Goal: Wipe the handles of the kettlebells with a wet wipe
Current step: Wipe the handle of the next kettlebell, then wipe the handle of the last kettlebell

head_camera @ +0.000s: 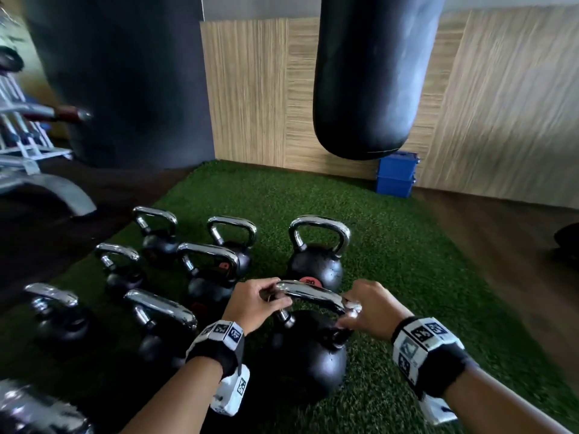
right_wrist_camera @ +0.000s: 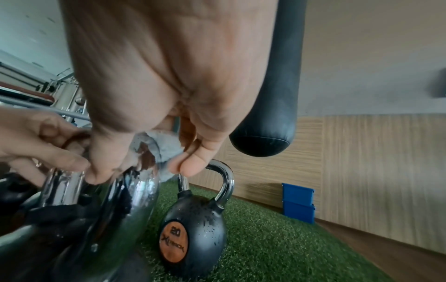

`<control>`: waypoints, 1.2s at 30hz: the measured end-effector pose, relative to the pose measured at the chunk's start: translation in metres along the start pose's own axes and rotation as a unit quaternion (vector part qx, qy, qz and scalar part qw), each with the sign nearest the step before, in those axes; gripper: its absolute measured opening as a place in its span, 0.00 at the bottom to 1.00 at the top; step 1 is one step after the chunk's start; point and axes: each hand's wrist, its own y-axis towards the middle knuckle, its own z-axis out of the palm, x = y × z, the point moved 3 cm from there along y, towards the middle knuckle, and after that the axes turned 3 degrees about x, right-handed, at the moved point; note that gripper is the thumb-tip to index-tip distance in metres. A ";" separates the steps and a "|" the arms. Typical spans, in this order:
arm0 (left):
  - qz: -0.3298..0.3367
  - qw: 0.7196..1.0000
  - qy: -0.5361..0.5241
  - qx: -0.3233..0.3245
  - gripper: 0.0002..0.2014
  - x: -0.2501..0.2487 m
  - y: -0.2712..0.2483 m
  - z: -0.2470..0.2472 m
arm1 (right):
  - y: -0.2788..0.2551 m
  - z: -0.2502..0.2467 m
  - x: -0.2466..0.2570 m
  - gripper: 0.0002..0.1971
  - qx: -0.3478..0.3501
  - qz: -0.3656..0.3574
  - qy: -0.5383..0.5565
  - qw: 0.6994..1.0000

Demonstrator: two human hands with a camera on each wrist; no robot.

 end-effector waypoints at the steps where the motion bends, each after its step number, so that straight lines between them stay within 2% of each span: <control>1: 0.000 1.000 0.003 0.005 0.30 -0.003 -0.001 -0.001 | -0.001 0.001 0.001 0.20 0.004 -0.005 0.000 1.000; 5: 0.030 0.992 0.112 0.052 0.11 -0.020 0.004 -0.006 | -0.008 0.002 0.005 0.16 -0.010 -0.009 0.013 1.000; 10: 0.006 0.981 0.162 0.108 0.15 -0.026 0.013 -0.010 | -0.015 0.008 0.012 0.17 -0.018 0.005 -0.024 1.000; 12: 0.000 0.964 0.206 0.170 0.15 -0.036 0.019 -0.016 | -0.015 0.005 0.012 0.19 0.010 -0.003 -0.052 0.999; 13: -0.003 0.944 0.240 0.225 0.16 -0.042 0.024 -0.020 | -0.016 0.000 0.010 0.20 0.031 -0.007 -0.057 0.998; 15: -0.028 0.892 0.292 0.345 0.43 -0.057 0.038 -0.027 | -0.013 -0.013 0.005 0.16 0.083 -0.004 -0.046 0.995; 16: -0.047 0.872 0.312 0.374 0.52 -0.064 0.047 -0.031 | -0.010 -0.019 0.001 0.11 0.105 0.001 -0.041 0.994; 17: -0.051 0.865 0.328 0.377 0.54 -0.072 0.058 -0.034 | -0.008 -0.026 -0.002 0.04 0.121 0.006 -0.037 0.992; 18: -0.044 0.862 0.346 0.369 0.51 -0.081 0.069 -0.034 | -0.004 -0.034 -0.006 0.03 0.124 0.010 -0.028 0.992; 21: -0.007 0.840 0.402 0.364 0.36 -0.102 0.099 -0.029 | 0.010 -0.056 -0.014 0.10 0.108 0.019 -0.008 0.994; 23: -0.011 0.833 0.400 0.382 0.36 -0.110 0.117 -0.022 | 0.023 -0.073 -0.018 0.10 0.055 0.034 0.002 0.998; 27: 0.002 0.837 0.391 0.383 0.34 -0.115 0.150 -0.009 | 0.055 -0.097 -0.022 0.09 -0.085 0.063 0.095 0.990; 31: 0.045 0.851 0.377 0.363 0.27 -0.102 0.178 0.014 | 0.094 -0.103 -0.023 0.06 -0.150 0.075 0.132 0.977; 34: 0.100 0.857 0.372 0.344 0.29 -0.081 0.196 0.046 | 0.122 -0.100 -0.030 0.09 -0.201 0.095 0.129 0.966; 36: 0.140 0.860 0.368 0.324 0.34 -0.062 0.207 0.071 | 0.141 -0.094 -0.033 0.07 -0.235 0.107 0.096 0.961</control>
